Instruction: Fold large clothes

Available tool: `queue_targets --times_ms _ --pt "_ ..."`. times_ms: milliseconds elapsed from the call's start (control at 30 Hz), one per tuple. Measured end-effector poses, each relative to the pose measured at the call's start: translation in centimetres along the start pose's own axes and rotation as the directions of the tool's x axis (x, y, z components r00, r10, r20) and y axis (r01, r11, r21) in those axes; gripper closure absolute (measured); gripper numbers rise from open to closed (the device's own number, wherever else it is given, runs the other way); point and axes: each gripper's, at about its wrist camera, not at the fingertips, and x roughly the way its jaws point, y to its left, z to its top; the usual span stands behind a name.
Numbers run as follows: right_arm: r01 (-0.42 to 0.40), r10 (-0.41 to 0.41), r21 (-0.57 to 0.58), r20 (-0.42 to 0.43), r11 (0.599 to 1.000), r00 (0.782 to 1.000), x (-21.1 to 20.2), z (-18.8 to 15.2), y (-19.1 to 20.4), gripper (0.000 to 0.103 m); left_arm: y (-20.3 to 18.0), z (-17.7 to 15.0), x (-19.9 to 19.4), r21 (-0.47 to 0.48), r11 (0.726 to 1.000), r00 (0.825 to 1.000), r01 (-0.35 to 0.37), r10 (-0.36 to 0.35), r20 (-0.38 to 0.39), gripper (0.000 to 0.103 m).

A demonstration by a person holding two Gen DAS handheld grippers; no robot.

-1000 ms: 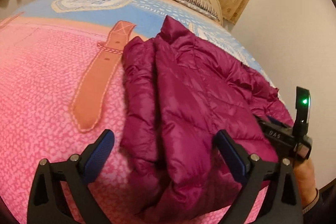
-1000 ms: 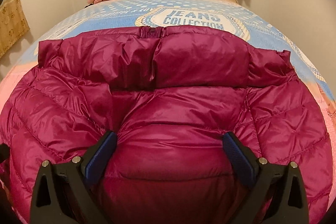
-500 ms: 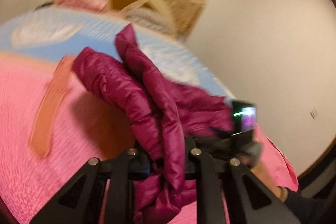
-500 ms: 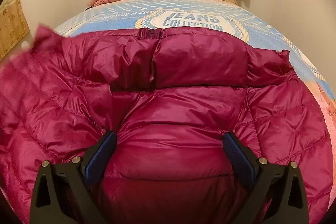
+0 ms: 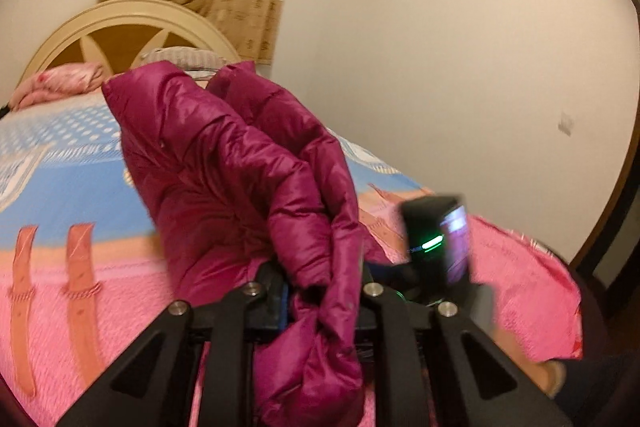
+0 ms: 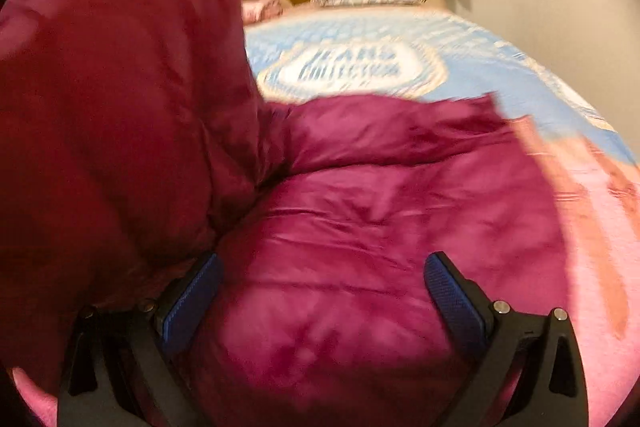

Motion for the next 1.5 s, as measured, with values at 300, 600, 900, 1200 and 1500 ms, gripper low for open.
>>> queue_targets --times_ms 300,600,900,1200,1500 --pt "0.033 -0.060 0.149 0.179 0.988 0.982 -8.4 1.7 -10.1 0.002 -6.7 -4.3 8.2 0.282 0.957 0.987 0.060 -0.014 -0.162 0.082" --pt "-0.253 0.251 -0.011 0.171 0.967 0.953 -8.9 6.5 -8.7 0.056 -6.6 -6.2 9.6 0.310 0.945 0.982 0.102 -0.046 -0.184 0.072" --pt "-0.235 0.242 0.104 -0.063 0.966 0.968 -0.1 8.4 -7.7 0.057 -6.8 -6.5 6.0 0.338 0.940 0.989 0.048 0.003 -0.151 0.051" --pt "-0.149 0.161 0.176 -0.056 0.973 0.985 1.3 4.4 -10.5 0.059 -3.9 -5.5 -2.9 0.317 0.948 0.999 -0.038 0.039 0.004 0.000" --pt "-0.127 0.116 0.315 0.053 0.941 0.992 -3.2 5.6 -10.2 0.057 1.7 -4.9 5.3 0.089 0.989 0.988 -0.117 0.125 -0.093 0.000"
